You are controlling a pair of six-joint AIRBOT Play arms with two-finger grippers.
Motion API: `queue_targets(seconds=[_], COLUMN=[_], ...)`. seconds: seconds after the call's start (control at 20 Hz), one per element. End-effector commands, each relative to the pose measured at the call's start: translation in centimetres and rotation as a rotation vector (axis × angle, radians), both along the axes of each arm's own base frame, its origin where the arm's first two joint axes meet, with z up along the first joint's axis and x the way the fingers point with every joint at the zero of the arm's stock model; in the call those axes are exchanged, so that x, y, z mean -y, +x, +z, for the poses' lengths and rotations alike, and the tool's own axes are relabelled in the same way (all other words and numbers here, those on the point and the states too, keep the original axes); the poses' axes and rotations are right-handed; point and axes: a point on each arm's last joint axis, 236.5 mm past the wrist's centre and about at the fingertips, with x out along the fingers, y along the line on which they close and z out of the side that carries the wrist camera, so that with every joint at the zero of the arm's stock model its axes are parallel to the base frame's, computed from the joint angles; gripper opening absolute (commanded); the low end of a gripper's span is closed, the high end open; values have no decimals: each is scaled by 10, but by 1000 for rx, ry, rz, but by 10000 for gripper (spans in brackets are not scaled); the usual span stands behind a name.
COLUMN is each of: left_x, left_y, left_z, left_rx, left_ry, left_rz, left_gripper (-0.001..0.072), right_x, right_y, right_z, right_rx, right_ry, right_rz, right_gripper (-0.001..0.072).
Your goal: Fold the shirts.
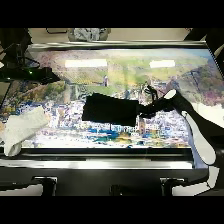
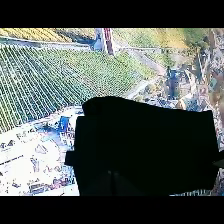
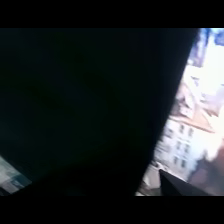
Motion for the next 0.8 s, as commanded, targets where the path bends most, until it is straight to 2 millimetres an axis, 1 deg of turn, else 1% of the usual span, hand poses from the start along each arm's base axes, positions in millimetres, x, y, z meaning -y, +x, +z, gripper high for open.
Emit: queue_targets(seconds=[0.0,0.05,0.1,0.15,0.2,0.3,0.35,0.45,0.5,0.55,0.6,0.65,0.75], left_x=[1,1,1,1,1,1,1,1,1,1,1,1,1], left_y=[-3,-4,-4,-4,-4,-4,-4,-4,-4,-4,-4,-4,-3], left_z=[3,4,4,4,4,4,4,4,4,4,4,4,4], left_rx=[-3,-1,0,-1,-2,0,1,2,7,7,13,17,21], left_ry=[-1,0,0,0,1,2,2,3,8,8,13,17,16], left_rz=[-3,-3,-4,-5,-5,-8,-8,-9,-16,-16,-23,-29,-26], left_gripper=[24,24,24,24,24,24,24,24,24,24,25,24,24], right_x=[-32,-30,-27,-20,-12,14,34,79,109,140,177,208,262], right_y=[7,14,21,26,31,40,44,47,45,43,38,33,22], right_z=[-5,-4,2,13,29,71,95,138,158,174,191,207,237], right_rx=[21,48,93,147,190,260,294,344,357,365,372,385,419], right_ry=[106,98,94,88,92,112,117,90,50,-2,-67,-117,-187], right_rz=[-36,-54,-51,-37,-28,-25,-30,-41,-67,-101,-149,-198,-307], right_gripper=[290,66,42,42,41,41,40,40,41,41,41,41,41])
